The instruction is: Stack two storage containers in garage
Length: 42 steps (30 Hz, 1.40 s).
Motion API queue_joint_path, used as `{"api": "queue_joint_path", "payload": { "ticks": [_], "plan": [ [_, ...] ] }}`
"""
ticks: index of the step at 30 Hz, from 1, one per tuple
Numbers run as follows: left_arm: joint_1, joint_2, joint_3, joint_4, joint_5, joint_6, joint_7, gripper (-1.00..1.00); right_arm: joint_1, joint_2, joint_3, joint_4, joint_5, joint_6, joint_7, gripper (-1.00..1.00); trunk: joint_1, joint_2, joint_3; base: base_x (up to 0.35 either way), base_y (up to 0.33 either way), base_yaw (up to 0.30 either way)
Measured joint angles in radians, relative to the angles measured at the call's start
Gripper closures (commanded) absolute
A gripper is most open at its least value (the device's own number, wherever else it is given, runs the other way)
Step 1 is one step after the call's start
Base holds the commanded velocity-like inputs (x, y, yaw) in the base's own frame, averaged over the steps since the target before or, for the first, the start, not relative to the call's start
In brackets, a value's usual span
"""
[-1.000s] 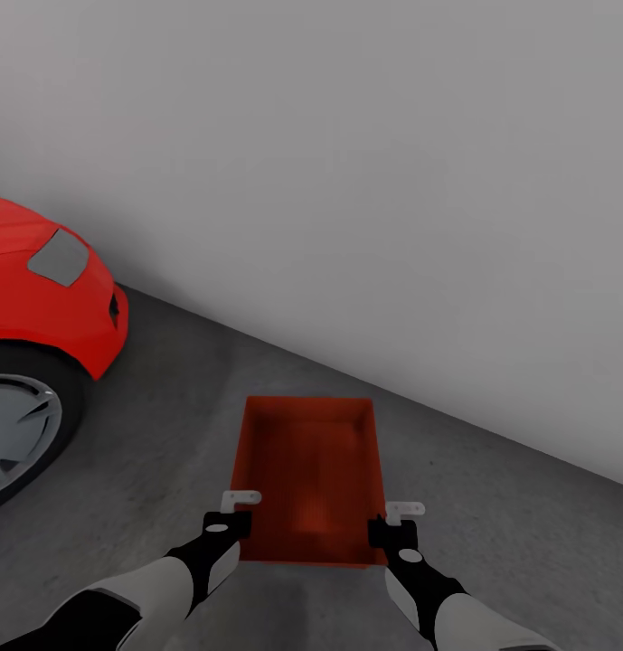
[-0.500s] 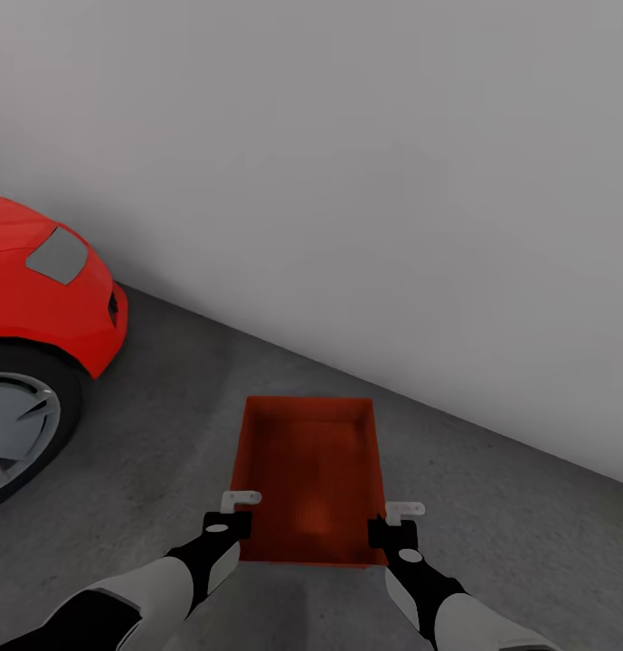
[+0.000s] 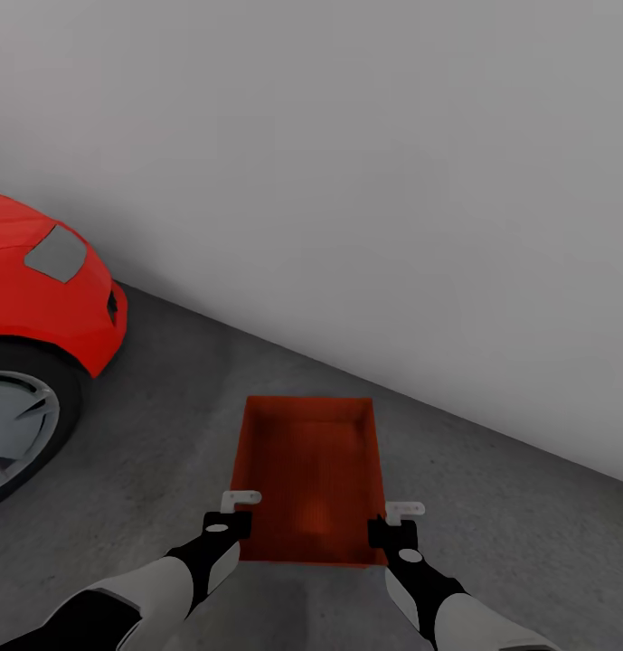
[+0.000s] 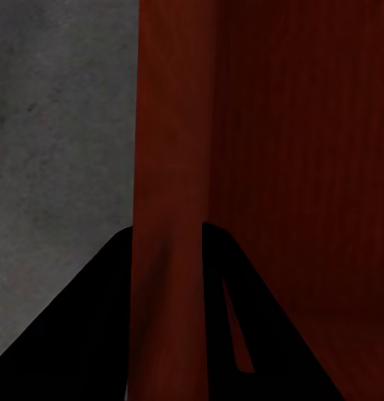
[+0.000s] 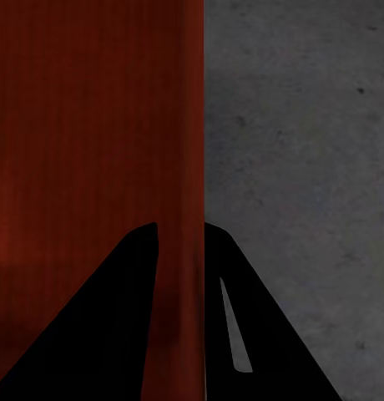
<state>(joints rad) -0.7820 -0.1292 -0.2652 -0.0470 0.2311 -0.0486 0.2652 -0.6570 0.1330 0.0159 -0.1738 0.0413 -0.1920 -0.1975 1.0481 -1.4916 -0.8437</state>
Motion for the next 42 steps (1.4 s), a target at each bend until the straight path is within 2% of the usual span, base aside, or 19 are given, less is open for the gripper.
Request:
{"api": "queue_joint_path", "payload": {
  "ticks": [5, 11, 30, 38, 42],
  "plan": [
    [0.000, 0.000, 0.000, 0.000, 0.000, 0.000, 0.000, 1.00, 0.000, 0.000, 0.000, 0.000, 0.000, 0.000, 0.000, 1.00, 0.000, 0.000, 0.000, 0.000, 0.000, 0.000],
    [0.000, 0.000, -0.001, 0.001, 0.002, 0.000, 0.000, 1.00, 0.000, 0.000, 0.000, 0.000, 0.000, 0.001, 0.000, 1.00, 0.023, -0.042, -0.019, 0.000, 0.000, 0.000],
    [0.000, 0.000, -0.001, 0.000, 0.001, 0.000, 0.000, 1.00, 0.000, 0.000, 0.000, 0.000, 0.000, 0.000, 0.000, 1.00, 0.023, -0.042, -0.019, 0.000, 0.000, 0.000],
    [0.000, 0.000, -0.001, 0.000, 0.002, 0.000, 0.000, 1.00, 0.000, 0.000, 0.000, 0.000, 0.000, 0.000, 0.000, 1.00, 0.054, -0.098, -0.044, 0.000, 0.000, 0.000],
    [0.000, 0.000, -0.001, 0.000, 0.001, 0.000, 0.000, 1.00, 0.000, 0.000, 0.000, 0.000, 0.000, 0.000, 0.000, 1.00, 0.054, -0.098, -0.044, 0.000, 0.000, 0.000]
  ]
}}
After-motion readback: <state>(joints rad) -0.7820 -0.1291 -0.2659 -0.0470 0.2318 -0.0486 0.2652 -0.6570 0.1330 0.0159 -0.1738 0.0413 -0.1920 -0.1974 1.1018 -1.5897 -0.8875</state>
